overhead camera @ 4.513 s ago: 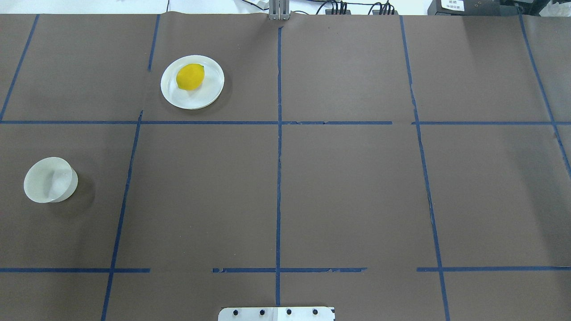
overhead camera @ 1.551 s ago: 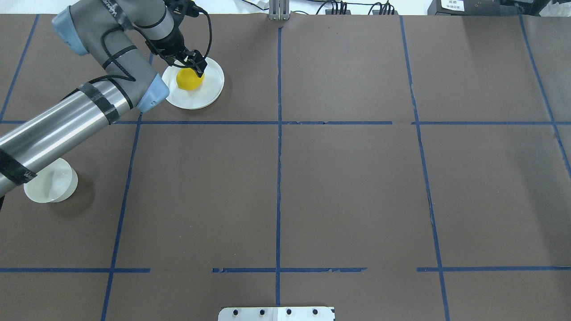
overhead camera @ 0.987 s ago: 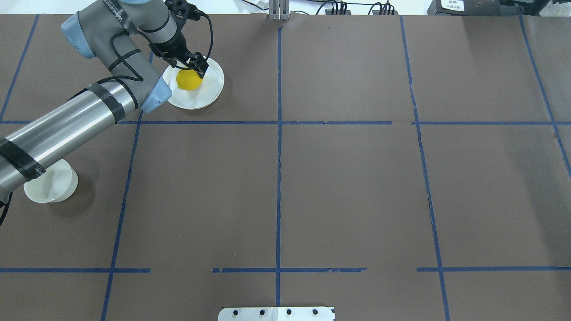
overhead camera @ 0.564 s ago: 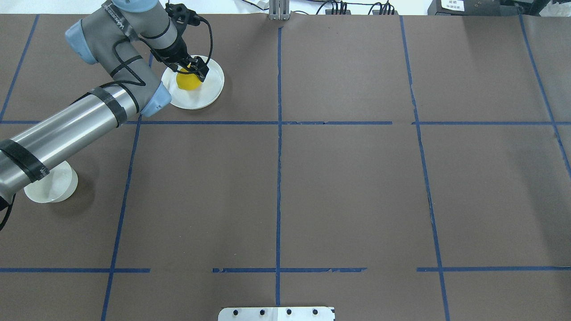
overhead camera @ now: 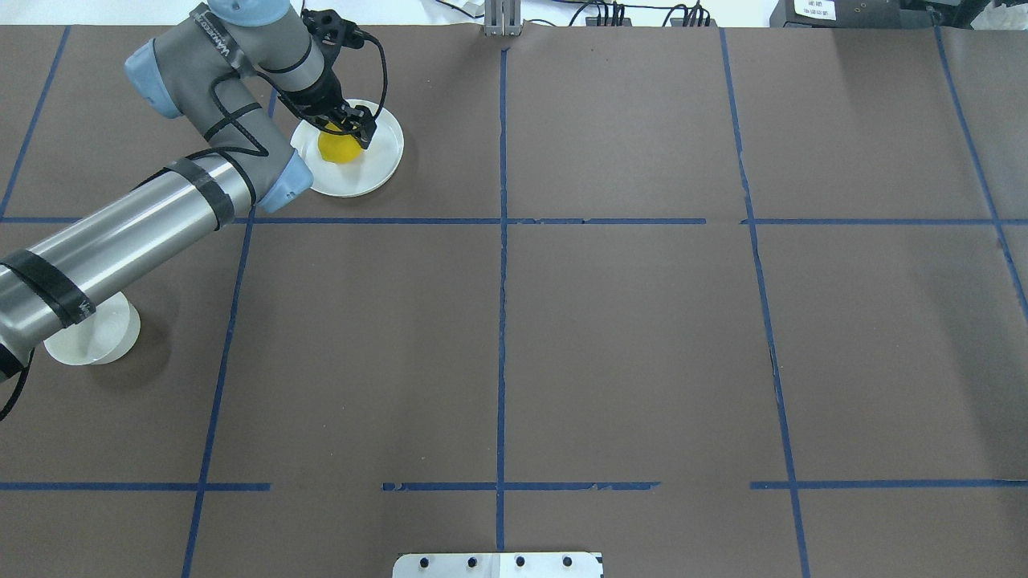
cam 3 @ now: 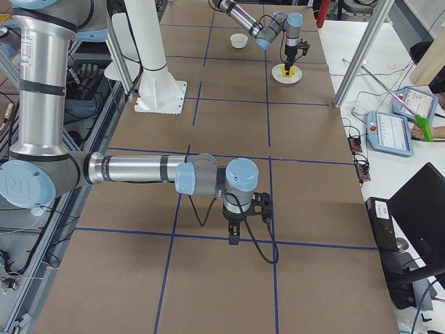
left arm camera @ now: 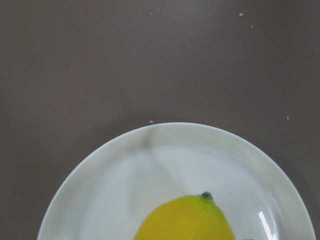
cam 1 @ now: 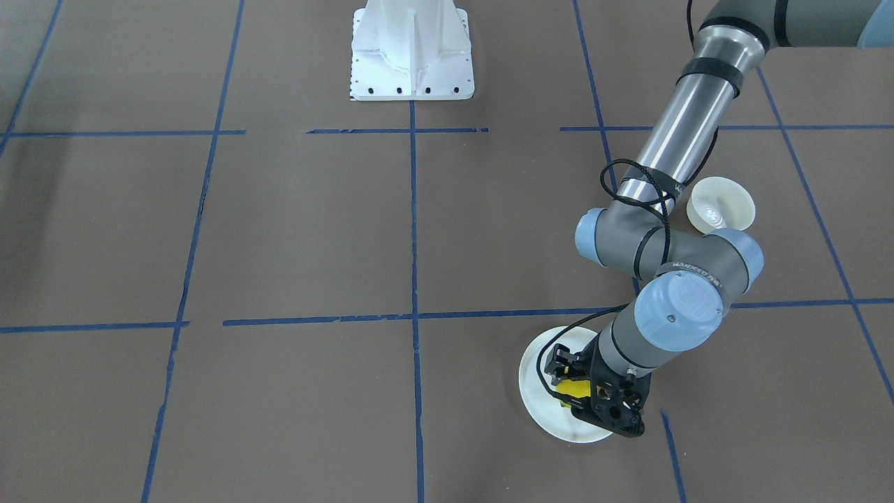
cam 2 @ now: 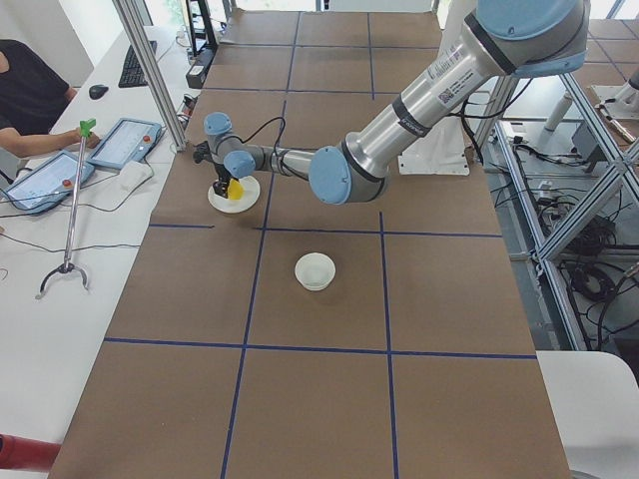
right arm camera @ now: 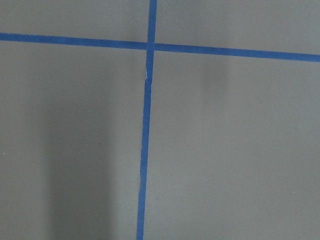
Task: Move lemon from plate to bowl
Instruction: 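Lower the left gripper and close it around the lemon, then lift the lemon off the plate and carry it toward the white bowl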
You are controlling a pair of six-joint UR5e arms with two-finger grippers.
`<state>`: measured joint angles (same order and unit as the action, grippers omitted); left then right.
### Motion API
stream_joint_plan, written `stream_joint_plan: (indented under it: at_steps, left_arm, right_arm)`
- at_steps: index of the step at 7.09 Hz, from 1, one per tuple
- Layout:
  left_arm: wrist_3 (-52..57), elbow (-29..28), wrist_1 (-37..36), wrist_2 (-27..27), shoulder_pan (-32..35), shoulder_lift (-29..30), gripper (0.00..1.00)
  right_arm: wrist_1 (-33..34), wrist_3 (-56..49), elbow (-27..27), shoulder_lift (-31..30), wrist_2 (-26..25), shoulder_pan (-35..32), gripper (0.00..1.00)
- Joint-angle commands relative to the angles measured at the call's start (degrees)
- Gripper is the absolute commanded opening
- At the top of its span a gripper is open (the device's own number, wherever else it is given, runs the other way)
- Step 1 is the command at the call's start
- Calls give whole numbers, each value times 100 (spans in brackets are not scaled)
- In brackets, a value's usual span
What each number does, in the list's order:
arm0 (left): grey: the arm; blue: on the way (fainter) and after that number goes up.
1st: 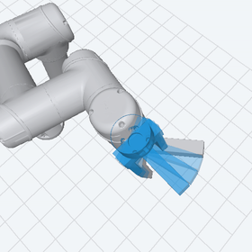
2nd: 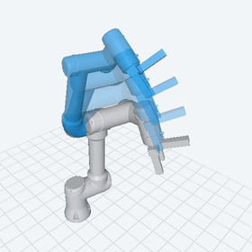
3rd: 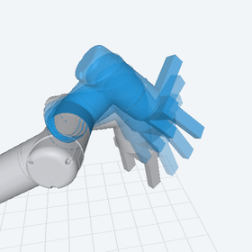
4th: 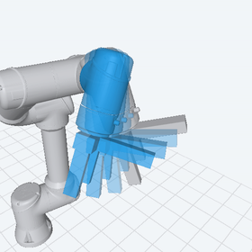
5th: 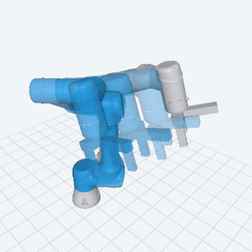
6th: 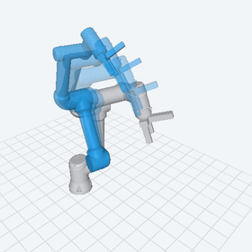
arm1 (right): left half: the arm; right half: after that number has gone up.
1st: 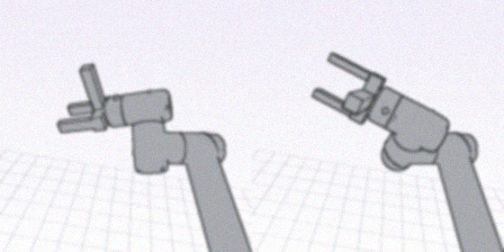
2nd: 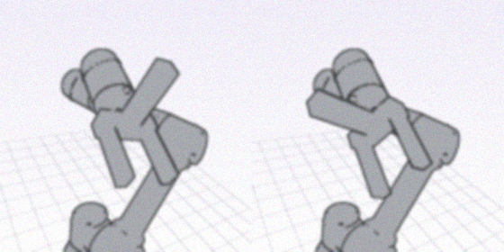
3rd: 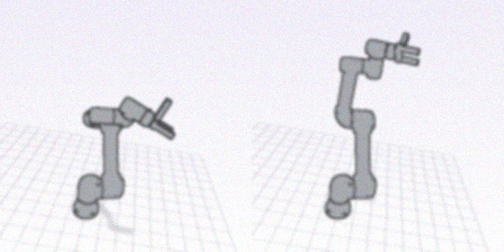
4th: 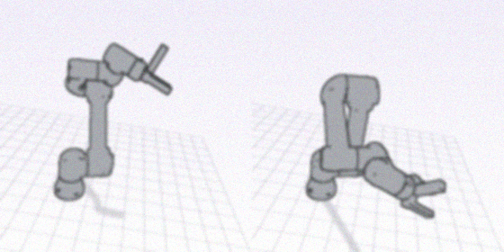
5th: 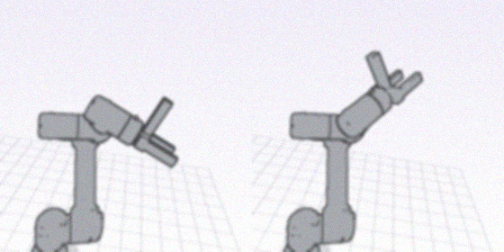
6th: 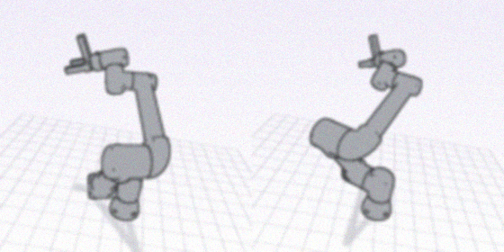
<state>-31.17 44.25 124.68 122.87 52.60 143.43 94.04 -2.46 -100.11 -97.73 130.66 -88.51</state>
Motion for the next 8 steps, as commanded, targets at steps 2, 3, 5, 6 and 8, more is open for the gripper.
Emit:
stream_joint_plan:
  at_steps: [2, 3, 5, 6, 8]
  left_arm:
    - [-179, 737, -258, 358, 459, -339, 0]
    - [-170, 1387, -582, 517, 592, -707, 0]
    - [-126, 2756, -1328, 501, 742, -1523, 0]
    - [-126, 3512, -1489, 475, 786, -2137, 0]
    - [-187, 4797, -1429, 344, 866, -3673, 0]
  right_arm:
    - [0, 0, 0, 0, 4, 0, 100]
    - [0, 0, 0, 0, 4, 0, 100]
    - [0, 0, 0, 0, -5, 0, 100]
    - [0, 0, 0, 0, 4, 0, 100]
    - [0, 0, 0, 0, 4, 0, 100]
